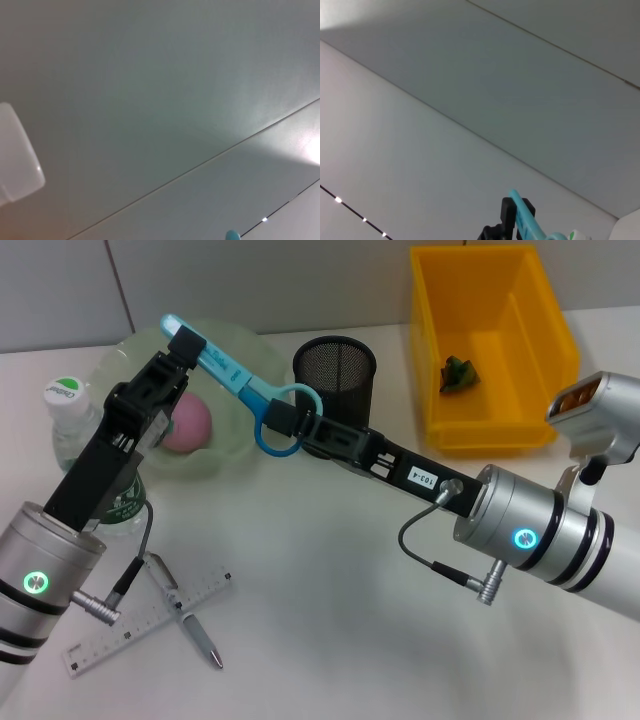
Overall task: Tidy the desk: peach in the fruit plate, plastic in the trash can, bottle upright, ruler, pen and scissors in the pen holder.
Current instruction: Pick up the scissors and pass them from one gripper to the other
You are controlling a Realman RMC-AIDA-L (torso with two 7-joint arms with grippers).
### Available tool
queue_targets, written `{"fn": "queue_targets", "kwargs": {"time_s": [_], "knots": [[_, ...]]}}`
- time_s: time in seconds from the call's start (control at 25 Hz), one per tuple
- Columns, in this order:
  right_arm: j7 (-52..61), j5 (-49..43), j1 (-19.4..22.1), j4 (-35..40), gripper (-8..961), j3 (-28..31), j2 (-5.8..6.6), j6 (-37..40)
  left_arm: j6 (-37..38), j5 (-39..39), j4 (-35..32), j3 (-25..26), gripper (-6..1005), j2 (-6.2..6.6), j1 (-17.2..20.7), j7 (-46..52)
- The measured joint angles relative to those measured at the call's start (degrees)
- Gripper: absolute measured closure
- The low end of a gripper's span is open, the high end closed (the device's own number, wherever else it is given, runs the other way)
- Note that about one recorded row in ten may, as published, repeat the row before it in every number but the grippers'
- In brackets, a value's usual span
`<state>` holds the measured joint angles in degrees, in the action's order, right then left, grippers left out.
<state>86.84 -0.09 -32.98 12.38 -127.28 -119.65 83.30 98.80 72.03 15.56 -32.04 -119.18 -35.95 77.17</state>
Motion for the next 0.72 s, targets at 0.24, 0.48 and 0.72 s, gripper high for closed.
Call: {"fn": "queue_targets", "kwargs": {"time_s": [0.24, 0.48, 0.72], "knots": [[-0.2, 0.0, -0.1, 0.3, 677, 0.0, -0.05, 0.1, -0.5, 0.1, 0.0, 0.1, 904, 0.0, 0.1, 0.4], [-0.3, 0.1, -0.1, 0.4, 712, 0.0, -0.06, 0.2, -0.5, 0.1, 0.0, 0.3, 904, 0.0, 0.3, 0.6], [-0.3, 0.1, -0.1, 0.5, 767, 0.0, -0.06, 0.0, -0.5, 0.1, 0.0, 0.3, 904, 0.0, 0.2, 0.6]]}}
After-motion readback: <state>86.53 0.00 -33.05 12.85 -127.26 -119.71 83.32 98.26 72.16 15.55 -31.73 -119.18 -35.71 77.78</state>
